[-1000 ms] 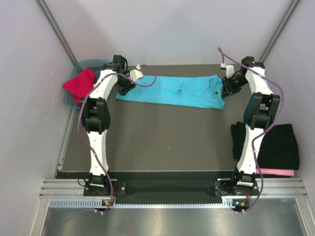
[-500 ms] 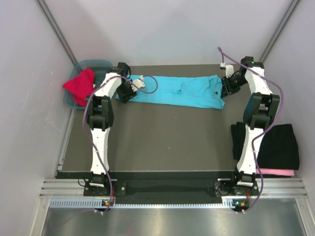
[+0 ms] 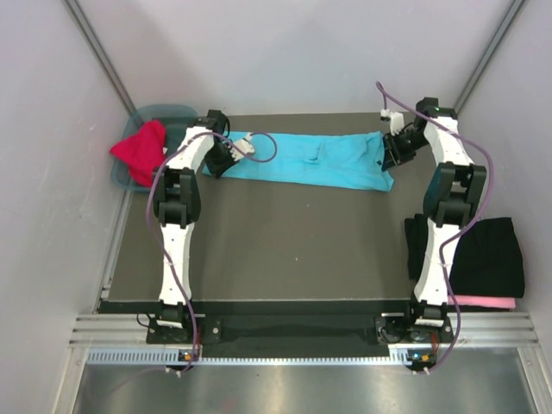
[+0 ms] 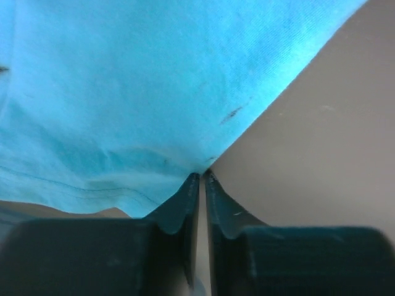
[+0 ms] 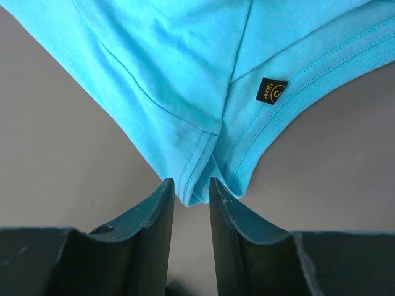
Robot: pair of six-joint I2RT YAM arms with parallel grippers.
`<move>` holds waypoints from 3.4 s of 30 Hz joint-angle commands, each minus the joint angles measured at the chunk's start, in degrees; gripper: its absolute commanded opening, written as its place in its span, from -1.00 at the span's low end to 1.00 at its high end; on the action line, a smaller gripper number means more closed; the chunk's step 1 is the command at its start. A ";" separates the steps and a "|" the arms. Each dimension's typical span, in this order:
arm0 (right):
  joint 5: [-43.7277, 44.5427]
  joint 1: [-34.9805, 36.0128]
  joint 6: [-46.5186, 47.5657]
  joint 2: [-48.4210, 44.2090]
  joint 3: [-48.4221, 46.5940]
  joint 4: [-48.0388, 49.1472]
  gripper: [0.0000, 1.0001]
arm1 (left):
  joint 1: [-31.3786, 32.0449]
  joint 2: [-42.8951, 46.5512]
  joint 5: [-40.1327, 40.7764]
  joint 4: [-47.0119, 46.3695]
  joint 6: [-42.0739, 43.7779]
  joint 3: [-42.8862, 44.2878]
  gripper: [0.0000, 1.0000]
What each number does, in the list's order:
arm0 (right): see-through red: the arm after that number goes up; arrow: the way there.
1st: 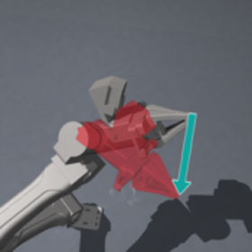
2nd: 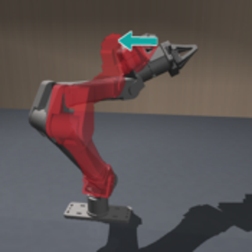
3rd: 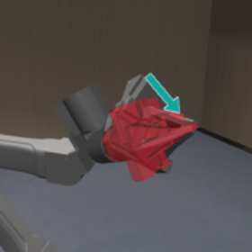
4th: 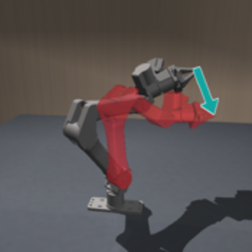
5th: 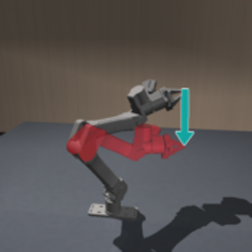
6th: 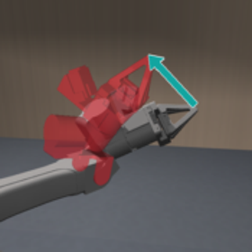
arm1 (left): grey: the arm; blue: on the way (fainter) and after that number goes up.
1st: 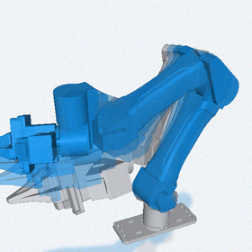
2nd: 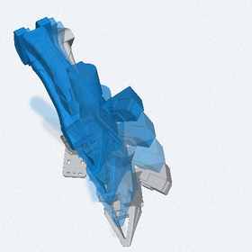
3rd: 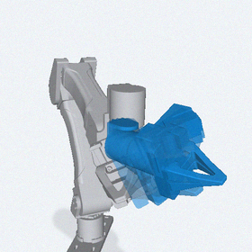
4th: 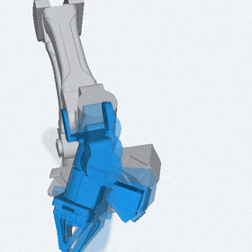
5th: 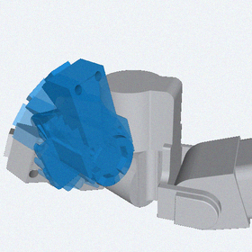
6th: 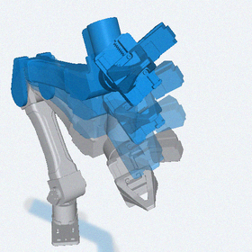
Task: Fold and stack the t-shirts
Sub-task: Fold the tshirt
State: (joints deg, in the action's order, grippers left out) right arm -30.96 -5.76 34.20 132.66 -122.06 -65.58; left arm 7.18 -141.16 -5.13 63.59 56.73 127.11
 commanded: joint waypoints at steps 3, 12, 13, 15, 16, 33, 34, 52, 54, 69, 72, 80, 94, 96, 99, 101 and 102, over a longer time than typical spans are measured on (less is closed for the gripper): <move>-1.56 0.75 -2.02 -2.06 -4.24 2.56 -0.40 | -0.15 -2.89 -4.01 5.66 -3.80 -0.46 -1.00; 3.63 0.84 -6.51 -0.30 -8.10 10.73 -0.41 | -0.06 7.82 -5.43 2.77 -9.09 -13.61 -1.00; 3.80 0.84 -6.60 -0.47 -7.32 11.96 -0.41 | -0.06 9.14 -4.73 1.55 -9.79 -15.12 -1.00; 3.80 1.01 -7.56 -1.26 -6.18 16.09 -0.38 | 0.11 12.92 -1.49 -5.30 -11.28 -19.94 -0.85; 3.63 1.01 -8.61 -1.35 -6.35 17.58 -0.37 | 0.11 14.84 -0.51 -7.41 -11.46 -21.28 -0.66; 1.87 2.16 -9.06 -5.75 1.91 19.18 -0.33 | -1.29 -0.51 11.80 -10.59 -26.59 4.55 -0.26; 1.87 2.16 -8.88 -5.83 2.00 19.09 -0.33 | -1.38 -1.04 12.07 -10.59 -26.24 4.64 -0.28; 3.36 2.59 -8.45 -5.22 0.77 18.56 -0.31 | -3.75 -4.47 10.14 -2.42 -30.80 3.76 -0.24; 3.63 2.60 -8.44 -5.13 0.77 18.56 -0.31 | -3.84 -4.65 9.35 -2.42 -31.24 3.15 -0.27; 4.51 3.21 -8.36 -5.57 1.12 18.47 -0.30 | -3.84 -2.02 6.36 -2.25 -33.35 -4.50 -1.00; 4.68 3.21 -8.36 -5.83 0.86 18.65 -0.30 | -3.84 1.75 6.44 -1.80 -32.83 -7.30 -1.00; 4.86 3.30 -8.27 -3.46 -1.25 18.82 -0.29 | -3.75 12.48 5.39 1.18 -33.26 -20.04 -1.00; 12.85 8.04 -9.76 -0.82 -2.75 22.60 -0.25 | -3.22 27.69 -0.41 -2.68 -33.61 -40.88 -1.00; 13.38 8.57 -9.41 -1.26 -1.61 22.69 -0.25 | -3.23 29.53 -0.59 -3.64 -34.14 -42.38 -0.99; 14.08 9.19 -9.15 -0.92 -1.16 22.87 -0.24 | -3.22 32.70 0.90 -6.54 -35.11 -43.87 -0.75; 15.31 9.27 -9.41 -0.39 -1.42 22.78 -0.22 | -3.23 34.72 2.22 -6.99 -35.46 -42.65 -0.47; 15.40 9.36 -9.41 0.14 -1.25 22.78 -0.22 | -3.22 35.34 2.66 -7.08 -35.37 -41.95 -0.23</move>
State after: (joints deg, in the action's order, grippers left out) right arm -17.39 3.31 24.88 131.55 -122.37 -44.62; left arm 4.01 -111.61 -3.64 58.94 22.65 83.44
